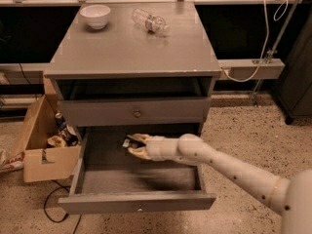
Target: Pick rxbar chocolate from middle drawer and place on counter
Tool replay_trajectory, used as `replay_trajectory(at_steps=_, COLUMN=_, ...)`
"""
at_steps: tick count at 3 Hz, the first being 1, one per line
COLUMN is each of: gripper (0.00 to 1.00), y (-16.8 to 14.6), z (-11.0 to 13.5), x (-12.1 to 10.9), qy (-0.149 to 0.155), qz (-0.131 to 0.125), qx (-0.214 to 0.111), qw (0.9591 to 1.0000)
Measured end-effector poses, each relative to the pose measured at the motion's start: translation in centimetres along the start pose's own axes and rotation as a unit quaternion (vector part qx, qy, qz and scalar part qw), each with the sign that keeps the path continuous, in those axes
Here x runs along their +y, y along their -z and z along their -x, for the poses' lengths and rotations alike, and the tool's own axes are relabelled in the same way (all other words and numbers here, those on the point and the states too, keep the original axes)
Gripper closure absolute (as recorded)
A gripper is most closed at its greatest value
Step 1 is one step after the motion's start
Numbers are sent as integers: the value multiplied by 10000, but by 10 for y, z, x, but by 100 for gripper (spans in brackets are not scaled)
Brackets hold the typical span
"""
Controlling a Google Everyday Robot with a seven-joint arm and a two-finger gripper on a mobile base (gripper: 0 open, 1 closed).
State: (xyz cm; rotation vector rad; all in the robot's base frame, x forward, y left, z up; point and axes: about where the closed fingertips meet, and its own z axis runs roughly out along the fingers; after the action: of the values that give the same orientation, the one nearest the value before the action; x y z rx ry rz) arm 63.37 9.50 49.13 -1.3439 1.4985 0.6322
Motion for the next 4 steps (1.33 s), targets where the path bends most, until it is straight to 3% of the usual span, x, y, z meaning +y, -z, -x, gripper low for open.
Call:
replay_trajectory(at_steps=1, gripper=100, y=72, z=17, x=-11, qy=212, qz=219, qx=11, qw=9995)
replay_trajectory(at_steps=2, gripper=100, y=91, z=37, x=6, qy=398, qz=704, qx=28, qw=9967)
replay_trajectory(at_steps=4, gripper=100, y=86, z=39, x=13, qy=385, qz=781, qx=-120, qw=9961)
